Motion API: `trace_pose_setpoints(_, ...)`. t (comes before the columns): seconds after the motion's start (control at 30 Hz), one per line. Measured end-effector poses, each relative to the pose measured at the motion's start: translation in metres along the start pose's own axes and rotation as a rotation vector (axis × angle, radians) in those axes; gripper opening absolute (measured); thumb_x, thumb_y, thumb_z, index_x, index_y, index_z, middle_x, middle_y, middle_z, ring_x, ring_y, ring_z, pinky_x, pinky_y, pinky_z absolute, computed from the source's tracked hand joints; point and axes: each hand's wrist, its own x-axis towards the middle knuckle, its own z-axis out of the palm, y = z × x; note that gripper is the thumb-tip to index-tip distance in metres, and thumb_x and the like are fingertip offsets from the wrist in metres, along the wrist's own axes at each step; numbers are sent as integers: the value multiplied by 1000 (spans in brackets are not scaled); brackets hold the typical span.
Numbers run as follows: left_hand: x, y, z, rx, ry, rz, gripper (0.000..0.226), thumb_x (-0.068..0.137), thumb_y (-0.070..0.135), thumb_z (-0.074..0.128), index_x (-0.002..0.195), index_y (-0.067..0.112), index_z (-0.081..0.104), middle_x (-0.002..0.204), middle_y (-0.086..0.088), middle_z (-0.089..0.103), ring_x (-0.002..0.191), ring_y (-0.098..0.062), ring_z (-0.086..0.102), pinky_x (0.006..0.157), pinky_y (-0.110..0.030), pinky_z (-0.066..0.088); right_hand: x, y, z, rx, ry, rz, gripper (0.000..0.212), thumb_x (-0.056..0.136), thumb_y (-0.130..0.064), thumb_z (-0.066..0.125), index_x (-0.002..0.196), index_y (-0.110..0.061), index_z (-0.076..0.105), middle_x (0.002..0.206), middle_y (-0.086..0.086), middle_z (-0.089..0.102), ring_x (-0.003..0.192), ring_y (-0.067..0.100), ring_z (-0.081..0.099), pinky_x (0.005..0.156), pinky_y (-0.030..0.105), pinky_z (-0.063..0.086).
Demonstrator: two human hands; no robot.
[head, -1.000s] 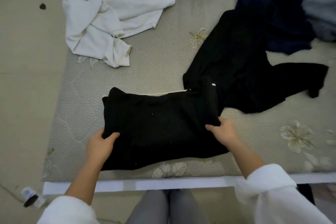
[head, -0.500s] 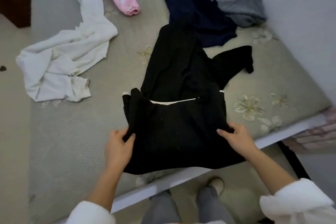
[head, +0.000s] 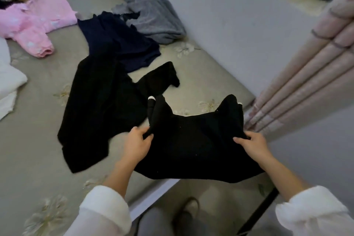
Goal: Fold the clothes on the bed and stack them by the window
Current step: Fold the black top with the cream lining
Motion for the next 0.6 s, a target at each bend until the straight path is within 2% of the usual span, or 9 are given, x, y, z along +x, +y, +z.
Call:
trace_pose_setpoints(0.07,20,32,18,20,-64,45,33,94,22,55,125,28,62,86,6,43,77,-9,43,68,-26,35,16,9,-27,33,46,13,10,86,-22,68,95,-23,73,89,-5,71,86,18,66,78,36,54)
trace_pose_setpoints(0.13,47,60,29,45,-100,91,32,93,21,55,123,27,63,87,4,46,81,-14,48,72,-29,40,33,14,-46,68,87,19,8,86,-22,68,85,-28,72,82,-9,71,78,13,66,62,27,48)
trace_pose_setpoints(0.17,61,73,33,60,-107,115,32,93,21,55,123,27,64,87,3,49,81,-15,51,73,-31,44,41,15,-52,95,99,24,12,86,-21,68,81,-31,71,79,-10,71,76,13,67,60,26,47)
trace_pose_setpoints(0.23,94,97,38,67,-100,160,31,93,22,56,122,26,64,89,1,51,77,-15,55,68,-34,49,60,13,-60,142,117,31,15,86,-20,68,80,-33,70,78,-10,72,77,14,69,64,27,49)
trace_pose_setpoints(0.3,130,120,43,78,-69,197,31,94,23,56,124,26,63,94,-1,50,73,-13,55,61,-30,46,80,5,-62,170,136,22,11,87,-21,68,86,-31,72,80,-12,71,80,12,68,67,27,50)
trace_pose_setpoints(0.43,216,162,48,185,7,259,34,94,27,53,128,28,60,99,-2,48,95,-27,55,69,-33,40,131,-13,-62,167,162,-3,11,89,-27,66,98,-28,72,88,-14,71,86,10,66,78,30,54)
trace_pose_setpoints(0.53,282,188,55,220,8,293,32,95,26,52,125,26,63,98,-5,51,95,-30,54,73,-38,44,171,-24,-59,166,201,38,15,89,-29,66,100,-22,73,84,-18,68,80,4,64,71,25,52)
trace_pose_setpoints(0.57,303,195,58,221,18,306,31,94,25,53,123,25,64,97,-7,52,94,-31,54,74,-40,45,184,-26,-57,169,212,66,21,88,-30,67,106,-19,73,88,-16,69,83,5,64,72,25,52)
trace_pose_setpoints(0.6,321,203,62,216,41,322,30,93,25,54,121,24,65,95,-7,54,93,-32,55,74,-39,44,196,-29,-55,184,216,99,29,88,-30,68,112,-15,71,97,-9,70,91,10,65,80,29,53)
